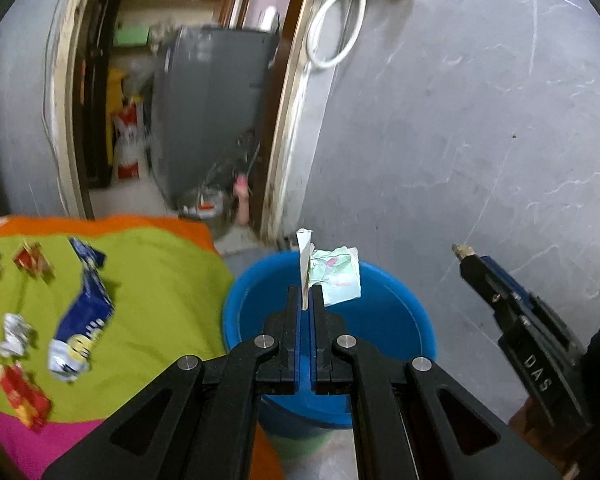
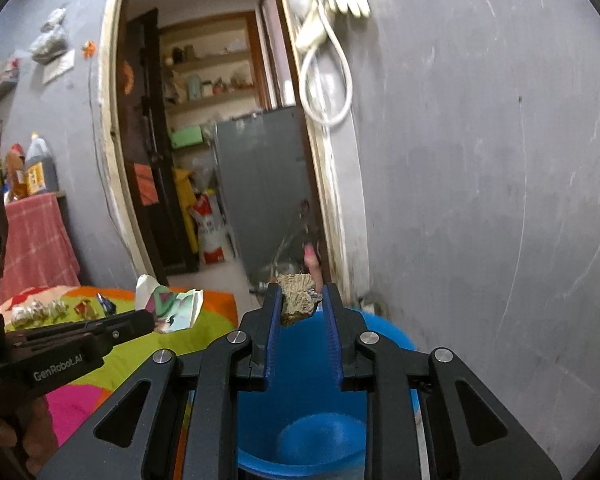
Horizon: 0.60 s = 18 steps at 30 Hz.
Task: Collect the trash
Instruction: 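Carry both items over the blue bucket and open both tools to drop them, then move both open tools back over the blanket toward the wrappers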
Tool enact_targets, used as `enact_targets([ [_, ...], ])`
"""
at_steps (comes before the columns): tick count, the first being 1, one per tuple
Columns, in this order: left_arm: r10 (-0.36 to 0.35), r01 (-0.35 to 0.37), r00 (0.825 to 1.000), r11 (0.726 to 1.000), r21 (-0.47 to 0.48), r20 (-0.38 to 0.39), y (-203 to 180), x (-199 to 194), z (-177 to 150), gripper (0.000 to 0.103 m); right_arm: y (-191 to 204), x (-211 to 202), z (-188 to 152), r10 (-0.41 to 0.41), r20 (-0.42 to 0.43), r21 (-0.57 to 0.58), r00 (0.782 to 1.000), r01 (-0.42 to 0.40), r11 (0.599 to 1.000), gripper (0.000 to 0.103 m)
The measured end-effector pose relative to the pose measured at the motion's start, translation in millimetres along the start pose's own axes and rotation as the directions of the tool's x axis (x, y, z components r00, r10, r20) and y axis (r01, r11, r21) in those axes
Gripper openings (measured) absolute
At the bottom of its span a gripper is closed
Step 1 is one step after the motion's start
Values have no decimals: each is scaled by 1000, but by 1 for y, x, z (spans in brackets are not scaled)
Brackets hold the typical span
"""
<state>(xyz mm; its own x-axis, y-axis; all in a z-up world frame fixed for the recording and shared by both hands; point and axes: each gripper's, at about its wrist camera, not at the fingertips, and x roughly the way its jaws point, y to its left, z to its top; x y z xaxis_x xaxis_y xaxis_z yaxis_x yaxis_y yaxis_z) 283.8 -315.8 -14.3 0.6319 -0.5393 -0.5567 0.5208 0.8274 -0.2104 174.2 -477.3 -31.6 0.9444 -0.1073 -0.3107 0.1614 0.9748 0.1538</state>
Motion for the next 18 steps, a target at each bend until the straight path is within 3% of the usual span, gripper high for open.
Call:
enact_targets([
  [5,2,-4,998,1000,-23,-63,7,26,0,3,-4,16,-9,6,-65,16,998,-5,1000,20],
  [9,-8,4,996,999,-50,-91,11,30,-7,18,-4,25,-9,4,-87,24,996,-2,1000,22],
  [11,-8,3,996,998,-63,-85,15,29,-6,22,-5,26,-8,3,-90,27,996,-1,1000,31],
  [15,5,-8,999,997,-76,-47,20,14,-6,33,-6,26,-6,5,-81,30,997,-2,1000,33],
  [18,21,-21,1000,996,-91,3,25,-4,-4,44,-4,19,0,5,-51,29,999,-4,1000,40],
])
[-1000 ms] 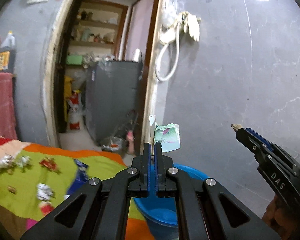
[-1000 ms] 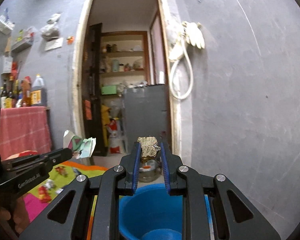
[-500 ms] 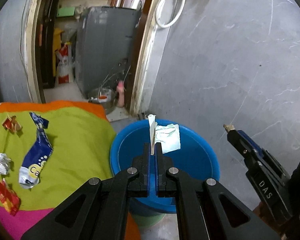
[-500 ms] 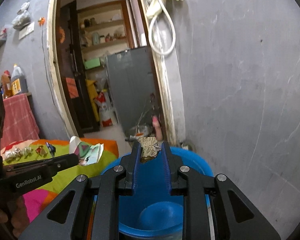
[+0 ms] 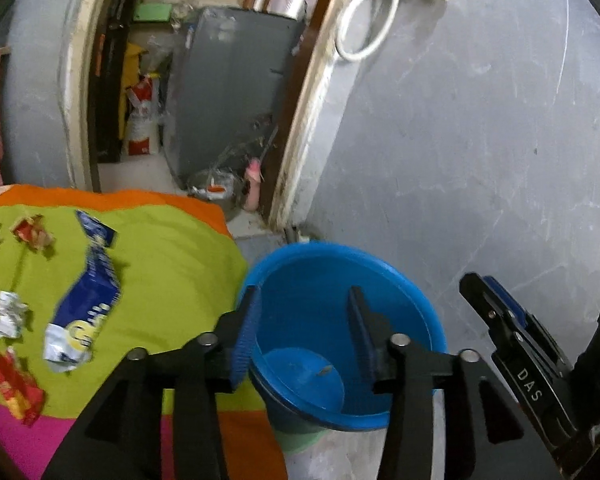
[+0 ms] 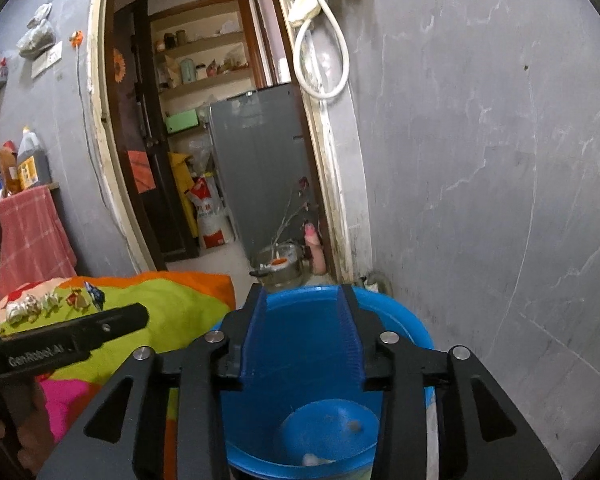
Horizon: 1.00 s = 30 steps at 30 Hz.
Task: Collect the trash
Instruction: 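Move both open tools back over the blanket toward the wrappers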
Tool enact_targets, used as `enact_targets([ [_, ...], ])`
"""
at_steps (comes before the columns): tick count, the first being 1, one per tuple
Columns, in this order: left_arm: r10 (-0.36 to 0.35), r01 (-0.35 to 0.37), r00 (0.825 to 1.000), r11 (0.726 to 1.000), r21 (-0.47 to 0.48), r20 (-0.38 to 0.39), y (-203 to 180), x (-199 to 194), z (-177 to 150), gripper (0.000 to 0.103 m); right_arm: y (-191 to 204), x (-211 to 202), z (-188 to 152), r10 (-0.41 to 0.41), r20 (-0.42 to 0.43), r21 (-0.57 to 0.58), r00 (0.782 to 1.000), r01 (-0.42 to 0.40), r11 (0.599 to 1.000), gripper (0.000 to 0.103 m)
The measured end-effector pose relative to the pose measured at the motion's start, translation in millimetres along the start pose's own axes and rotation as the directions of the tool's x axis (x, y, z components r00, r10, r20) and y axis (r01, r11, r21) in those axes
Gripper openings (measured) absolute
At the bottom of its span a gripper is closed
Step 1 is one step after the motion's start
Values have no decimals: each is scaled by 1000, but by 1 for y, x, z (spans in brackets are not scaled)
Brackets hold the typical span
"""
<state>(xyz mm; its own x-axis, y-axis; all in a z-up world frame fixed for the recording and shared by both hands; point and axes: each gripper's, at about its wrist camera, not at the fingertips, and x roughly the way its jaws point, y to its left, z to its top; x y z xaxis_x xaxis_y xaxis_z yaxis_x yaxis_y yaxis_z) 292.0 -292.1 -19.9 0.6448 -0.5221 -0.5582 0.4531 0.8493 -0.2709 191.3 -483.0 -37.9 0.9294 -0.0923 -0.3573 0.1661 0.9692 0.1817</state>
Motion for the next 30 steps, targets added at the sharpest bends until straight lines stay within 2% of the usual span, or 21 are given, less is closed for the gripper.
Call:
enact_targets([
  [6,59,-57,990,998,-23,126,13,-51,12,74,19,-30,15,14,93,-32,996,-11,999,56],
  [9,109,-105,975,994,-30,195,25,-83,16,87,34,-43,22,34,129,-47,991,-29,999,77],
  [12,157,-153,956,988,-38,247,36,-111,13,95,55,-57,29,69,165,-67,984,-59,996,85],
  [16,229,-219,926,974,-67,302,56,-149,7,98,85,-72,32,117,204,-87,972,-101,991,102],
  [24,374,-360,866,927,-105,333,100,-205,-23,99,144,-87,25,223,237,-112,946,-201,973,103],
  [27,431,-412,840,902,-130,330,120,-223,-36,99,165,-86,21,264,225,-118,938,-243,963,103],
  [30,474,-448,823,880,-155,312,138,-233,-45,99,185,-80,15,292,191,-135,937,-270,953,103],
])
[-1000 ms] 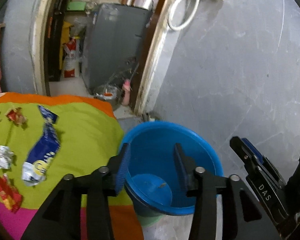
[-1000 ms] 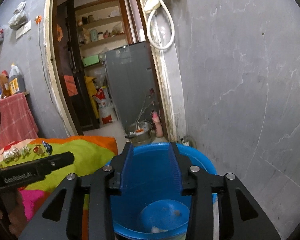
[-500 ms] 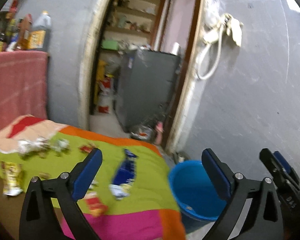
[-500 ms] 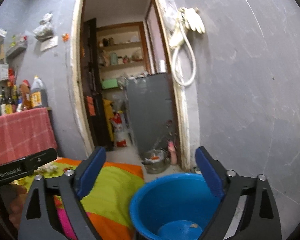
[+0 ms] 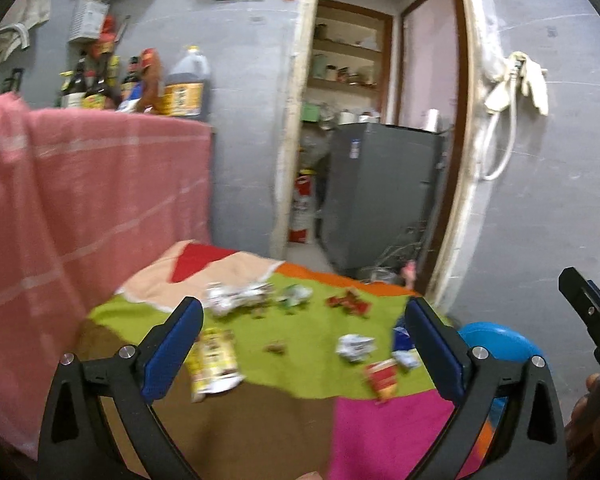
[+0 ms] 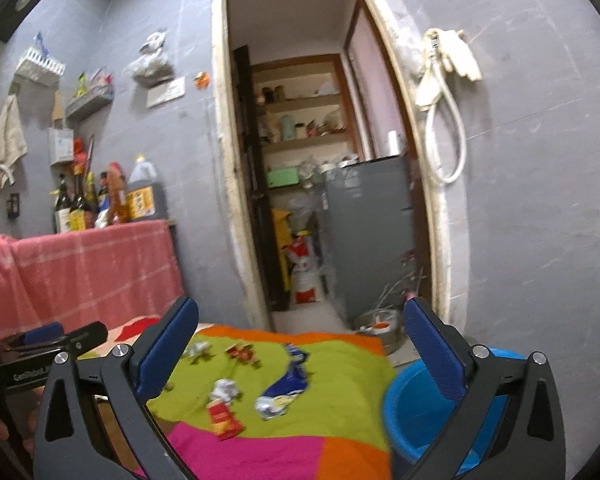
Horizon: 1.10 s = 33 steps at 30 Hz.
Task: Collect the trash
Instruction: 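Move both open tools back over the blanket toward the wrappers, then grasp the yellow chip bag with the left tool while the right tool grasps the red packet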
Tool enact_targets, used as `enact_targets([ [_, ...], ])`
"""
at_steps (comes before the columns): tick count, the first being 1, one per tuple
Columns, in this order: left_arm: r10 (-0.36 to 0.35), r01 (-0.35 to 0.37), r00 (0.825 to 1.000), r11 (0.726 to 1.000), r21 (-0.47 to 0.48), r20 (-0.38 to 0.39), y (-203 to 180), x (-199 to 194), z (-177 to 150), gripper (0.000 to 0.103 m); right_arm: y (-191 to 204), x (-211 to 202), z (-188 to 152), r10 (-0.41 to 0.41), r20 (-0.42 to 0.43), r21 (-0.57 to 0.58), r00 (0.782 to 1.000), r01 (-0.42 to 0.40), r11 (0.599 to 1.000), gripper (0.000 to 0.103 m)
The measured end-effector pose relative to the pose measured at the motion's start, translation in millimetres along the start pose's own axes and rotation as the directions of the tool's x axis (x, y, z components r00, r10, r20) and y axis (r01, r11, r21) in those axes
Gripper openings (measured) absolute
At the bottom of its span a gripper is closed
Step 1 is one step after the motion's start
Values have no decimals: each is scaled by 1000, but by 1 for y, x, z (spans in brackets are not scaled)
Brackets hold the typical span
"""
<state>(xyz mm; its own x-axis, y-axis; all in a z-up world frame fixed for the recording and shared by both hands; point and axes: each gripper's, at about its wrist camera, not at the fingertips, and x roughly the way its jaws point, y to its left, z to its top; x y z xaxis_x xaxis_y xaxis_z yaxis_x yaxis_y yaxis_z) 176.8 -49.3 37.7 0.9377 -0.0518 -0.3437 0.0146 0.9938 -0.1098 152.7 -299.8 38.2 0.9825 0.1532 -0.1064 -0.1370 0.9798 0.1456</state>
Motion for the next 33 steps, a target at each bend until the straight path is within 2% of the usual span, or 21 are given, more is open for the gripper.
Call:
enact_targets([
  [6,84,-85,994,996,-9,-64,40,5,-20,99,27,22,-17,53,-96,-27,994,-56,998,103],
  [9,101,-104,988,995,-14,-121,55,14,-29,99,33,38,-27,72,-174,-27,982,-78,997,103],
  [12,110,-115,977,993,-14,-182,64,26,-36,99,37,52,-38,84,-254,-24,964,-93,995,103],
  [15,100,-107,968,994,-17,-231,70,37,-41,99,39,68,-49,92,-350,-17,932,-105,994,103],
  [20,85,-97,962,995,-35,-261,75,47,-46,97,42,86,-67,109,-454,-14,884,-130,991,100],
  [23,70,-86,958,995,-48,-280,78,55,-47,87,47,96,-75,117,-509,-19,853,-147,989,93],
  [24,64,-83,955,995,-52,-288,78,57,-47,82,48,99,-76,120,-524,-19,843,-153,988,88],
  [29,47,-68,949,996,-59,-312,79,66,-48,65,52,117,-89,126,-619,-28,775,-183,983,75],
  [31,41,-64,947,996,-63,-319,80,68,-48,56,52,122,-93,124,-642,-31,757,-188,982,66],
  [33,36,-61,944,996,-64,-327,80,69,-49,49,52,127,-96,125,-662,-30,739,-193,981,62],
])
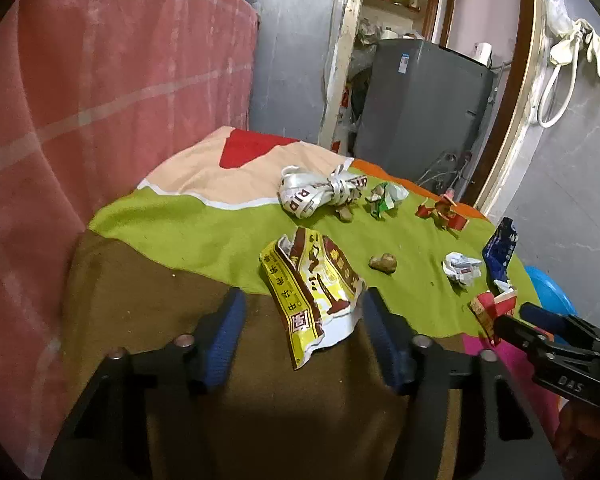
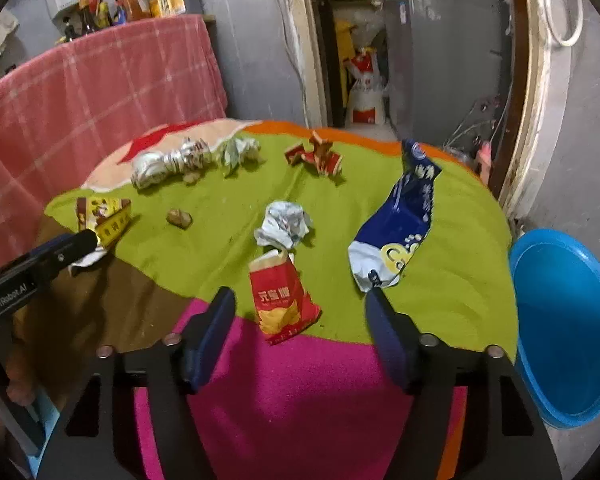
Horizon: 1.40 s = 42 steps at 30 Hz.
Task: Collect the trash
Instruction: 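Grasp the yellow chip bag with the left tool while the right tool grasps the red packet, then carry both bags over the blue bucket and open both tools to drop them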
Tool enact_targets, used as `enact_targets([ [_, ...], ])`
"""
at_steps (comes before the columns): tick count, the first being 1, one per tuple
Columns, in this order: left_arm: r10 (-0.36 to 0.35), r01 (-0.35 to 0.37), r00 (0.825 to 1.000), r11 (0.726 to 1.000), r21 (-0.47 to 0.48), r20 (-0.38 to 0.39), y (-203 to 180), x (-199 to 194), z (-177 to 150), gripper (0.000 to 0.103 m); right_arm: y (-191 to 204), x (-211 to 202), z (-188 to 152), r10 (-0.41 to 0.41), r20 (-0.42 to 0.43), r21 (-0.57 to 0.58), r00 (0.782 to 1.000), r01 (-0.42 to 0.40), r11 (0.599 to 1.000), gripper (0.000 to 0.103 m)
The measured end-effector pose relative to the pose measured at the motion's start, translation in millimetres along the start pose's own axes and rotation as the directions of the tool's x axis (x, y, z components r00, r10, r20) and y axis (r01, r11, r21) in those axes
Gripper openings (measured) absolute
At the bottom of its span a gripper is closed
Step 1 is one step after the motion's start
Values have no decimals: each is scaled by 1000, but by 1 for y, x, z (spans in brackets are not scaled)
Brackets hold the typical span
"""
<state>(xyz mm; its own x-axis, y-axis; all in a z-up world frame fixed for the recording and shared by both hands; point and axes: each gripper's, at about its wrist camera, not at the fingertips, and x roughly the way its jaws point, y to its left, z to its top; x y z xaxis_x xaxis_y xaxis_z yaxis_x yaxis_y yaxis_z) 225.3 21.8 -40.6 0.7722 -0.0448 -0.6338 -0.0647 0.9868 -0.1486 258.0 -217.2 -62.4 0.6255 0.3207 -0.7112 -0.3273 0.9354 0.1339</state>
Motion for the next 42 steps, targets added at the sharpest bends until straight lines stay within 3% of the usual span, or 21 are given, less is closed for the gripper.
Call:
enact_targets([
  [9,4,-4,1000,1000,-19,-29,5,5,0,20,-1,17,2,23,-72,-33,997,-26,999,48],
  [16,2,-2,1000,1000,-24,-24,4,2,0,14,0,19,2,38,-79,-34,996,-41,999,28],
  [18,-4,4,1000,1000,-20,-21,2,0,0,7,1,18,1,42,-76,-37,996,-45,998,27],
  [22,-16,16,1000,1000,0,-20,-5,-6,-4,6,2,11,-2,50,-57,-37,997,-52,998,26],
  [27,-45,45,999,999,5,-14,-16,-15,-9,5,1,-9,-7,68,13,-21,998,-67,998,26],
  [33,-110,110,993,994,18,49,-39,-33,-9,5,-1,-50,-13,45,180,-15,983,-43,999,26],
  [37,-166,162,979,986,45,118,-65,-49,-5,5,-9,-82,-15,2,303,-4,953,-1,1000,26],
  [42,-239,222,947,970,101,215,-105,-65,5,5,-26,-121,-16,-70,438,20,896,68,998,26],
])
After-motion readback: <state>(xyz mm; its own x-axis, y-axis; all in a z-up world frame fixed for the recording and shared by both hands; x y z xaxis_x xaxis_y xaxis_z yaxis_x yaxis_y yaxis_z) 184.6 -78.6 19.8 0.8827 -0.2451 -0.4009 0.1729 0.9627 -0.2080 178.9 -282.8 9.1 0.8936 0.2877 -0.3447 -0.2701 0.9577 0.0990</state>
